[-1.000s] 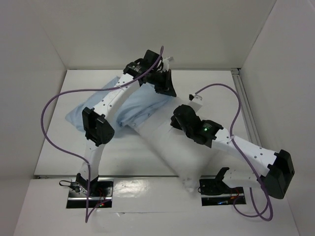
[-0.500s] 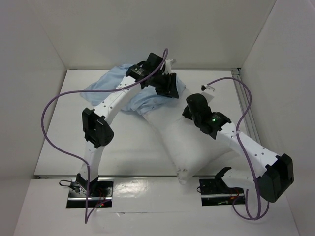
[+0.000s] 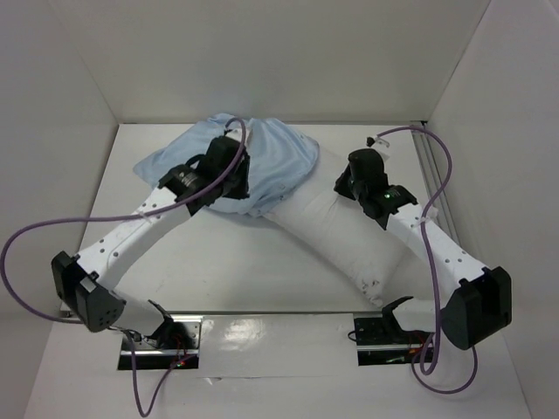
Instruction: Put the pillow into the pillowcase
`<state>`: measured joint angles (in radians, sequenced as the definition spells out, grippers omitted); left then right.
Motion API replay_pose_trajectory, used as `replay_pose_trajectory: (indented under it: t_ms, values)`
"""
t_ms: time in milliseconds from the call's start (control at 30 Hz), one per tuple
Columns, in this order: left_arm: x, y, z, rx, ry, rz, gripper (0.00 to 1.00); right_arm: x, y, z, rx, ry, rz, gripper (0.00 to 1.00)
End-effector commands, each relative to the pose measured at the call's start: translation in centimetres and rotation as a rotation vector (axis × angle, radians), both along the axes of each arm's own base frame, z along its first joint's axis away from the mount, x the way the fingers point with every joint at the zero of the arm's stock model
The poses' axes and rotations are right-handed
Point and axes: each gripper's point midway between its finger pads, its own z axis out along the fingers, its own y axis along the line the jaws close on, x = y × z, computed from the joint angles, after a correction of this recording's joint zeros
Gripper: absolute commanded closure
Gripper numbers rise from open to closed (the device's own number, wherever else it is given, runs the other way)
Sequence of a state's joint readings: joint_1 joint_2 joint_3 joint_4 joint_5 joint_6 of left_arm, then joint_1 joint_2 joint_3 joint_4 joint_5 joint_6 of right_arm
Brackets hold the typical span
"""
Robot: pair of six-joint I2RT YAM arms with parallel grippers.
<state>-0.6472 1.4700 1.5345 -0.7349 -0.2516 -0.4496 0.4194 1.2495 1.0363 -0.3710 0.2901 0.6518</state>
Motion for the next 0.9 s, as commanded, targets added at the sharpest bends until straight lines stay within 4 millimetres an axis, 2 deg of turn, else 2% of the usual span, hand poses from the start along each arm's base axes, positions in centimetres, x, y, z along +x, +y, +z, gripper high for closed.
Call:
replay_pose_trajectory:
  t_ms: [0,33,67,100,167,233,267,333,433,567,767,867]
  values:
    - [0.2,-0.3,-6.0,0.018,0.003,0.055,0.72,2.1,0.9,3.7,0.07,-0.109,0.03,1.0]
    - [-0.5,-1.6,-6.3,-0.019,-0.008,0.026,0.67,2.0,1.1,3.7,0.077,-0.106,0.042,1.0]
    - [-0.9,-2.1,-7.4,-0.023,0.001,0.018,0.59,2.2,1.2,3.9,0.078,-0.109,0.042,1.0]
    - [-1.9,-2.1,-9.9,0.001,0.026,0.015,0.43,2.3,1.1,3.9,0.084,-0.107,0.045,1.0]
    - [-1.9,-2.7,-10.9,0.016,-0.016,0.047,0.35,2.5,1.0,4.3,0.092,-0.113,0.046,1.0]
    - [-0.6,-1.9,-14.0,0.098,-0.024,0.153,0.35,2.7,0.9,4.4,0.096,-0.112,0.045,1.0]
    - [-0.6,-1.9,-14.0,0.099,-0.024,0.154,0.35,2.7,0.9,4.4,0.096,-0.112,0.045,1.0]
    - [1.0,-1.6,-14.5,0.141,-0.077,0.202,0.35,2.8,0.7,4.4,0.1,-0.11,0.045,1.0]
    - [2.6,-2.4,-14.2,0.157,-0.146,0.173,0.35,3.2,0.6,4.9,0.099,-0.119,0.049,1.0]
    - [4.2,-1.2,-16.6,0.171,-0.11,0.186,0.39,3.4,0.9,5.0,0.104,-0.118,0.058,1.0]
    - [5.4,-0.7,-16.1,0.185,-0.148,0.227,0.45,3.3,0.4,5.2,0.104,-0.119,0.049,1.0]
    - [5.9,-0.1,-16.5,0.229,-0.131,0.25,0.57,3.4,0.1,5.2,0.103,-0.119,0.04,1.0]
